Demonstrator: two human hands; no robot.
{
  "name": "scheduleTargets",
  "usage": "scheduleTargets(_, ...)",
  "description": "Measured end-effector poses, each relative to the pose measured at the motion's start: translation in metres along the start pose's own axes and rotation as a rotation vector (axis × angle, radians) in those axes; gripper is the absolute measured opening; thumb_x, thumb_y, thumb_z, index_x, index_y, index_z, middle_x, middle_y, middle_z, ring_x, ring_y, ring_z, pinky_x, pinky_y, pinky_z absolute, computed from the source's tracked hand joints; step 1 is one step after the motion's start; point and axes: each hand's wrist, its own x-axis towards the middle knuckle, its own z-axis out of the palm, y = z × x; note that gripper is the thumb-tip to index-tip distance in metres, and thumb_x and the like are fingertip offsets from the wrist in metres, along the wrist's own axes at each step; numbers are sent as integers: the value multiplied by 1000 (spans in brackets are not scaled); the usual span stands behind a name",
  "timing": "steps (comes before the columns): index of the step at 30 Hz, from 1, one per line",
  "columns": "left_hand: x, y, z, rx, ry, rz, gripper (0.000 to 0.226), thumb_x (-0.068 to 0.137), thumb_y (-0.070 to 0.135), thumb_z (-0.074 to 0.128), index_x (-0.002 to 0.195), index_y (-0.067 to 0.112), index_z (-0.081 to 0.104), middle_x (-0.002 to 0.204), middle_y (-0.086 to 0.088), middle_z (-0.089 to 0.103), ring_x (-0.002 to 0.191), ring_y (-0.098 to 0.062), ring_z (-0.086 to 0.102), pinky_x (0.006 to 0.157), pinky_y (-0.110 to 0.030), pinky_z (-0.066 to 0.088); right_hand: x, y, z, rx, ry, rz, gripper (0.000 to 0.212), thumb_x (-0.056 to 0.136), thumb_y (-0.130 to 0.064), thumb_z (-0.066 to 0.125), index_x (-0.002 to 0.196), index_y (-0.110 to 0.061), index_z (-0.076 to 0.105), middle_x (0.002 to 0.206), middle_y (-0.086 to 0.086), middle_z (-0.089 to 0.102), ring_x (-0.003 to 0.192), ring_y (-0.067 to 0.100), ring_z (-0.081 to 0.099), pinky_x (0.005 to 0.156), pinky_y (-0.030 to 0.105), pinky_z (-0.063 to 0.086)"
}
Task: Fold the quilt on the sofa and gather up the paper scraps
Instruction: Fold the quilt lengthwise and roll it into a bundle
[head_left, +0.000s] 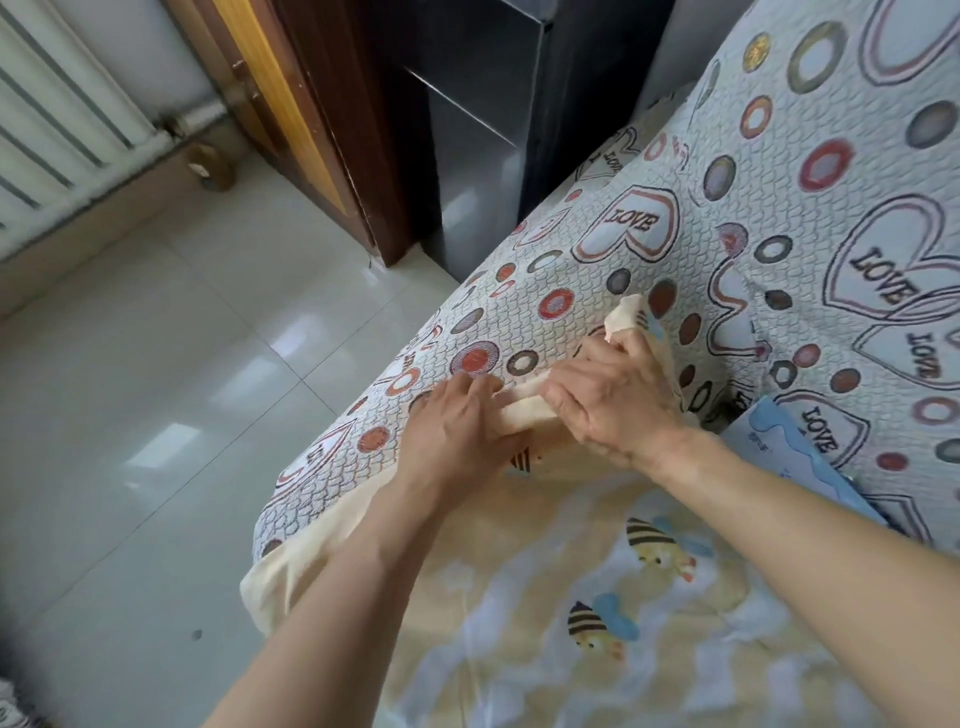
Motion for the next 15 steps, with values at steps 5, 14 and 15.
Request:
scheduleTargets(5,32,42,1,-313,-177,35,63,87,66,34,134,26,48,130,-6,58,112,-24,56,96,-44,46,-19,19,-1,21,4,324,29,93,-28,47,75,-14,66,82,7,73,77,27,65,83,42,45)
scheduleTargets(14,78,87,28,-63,-27,93,37,92,43,53,117,17,53,105,-2,62,99,-27,62,77,-37,50,-16,50,4,176,-1,1100,63,74,-31,73,125,-15,40,127,11,45,116,32,47,86,45,45)
scheduleTargets(15,80,87,28,-51,13,83,28,91,40,54,103,15,57,93,-1,60,91,-29,63,70,-36,48,-14,54,4,272,-32,1220,50,77,-31,67,121,-17,45,123,10,50,112,33,51,83,43,46)
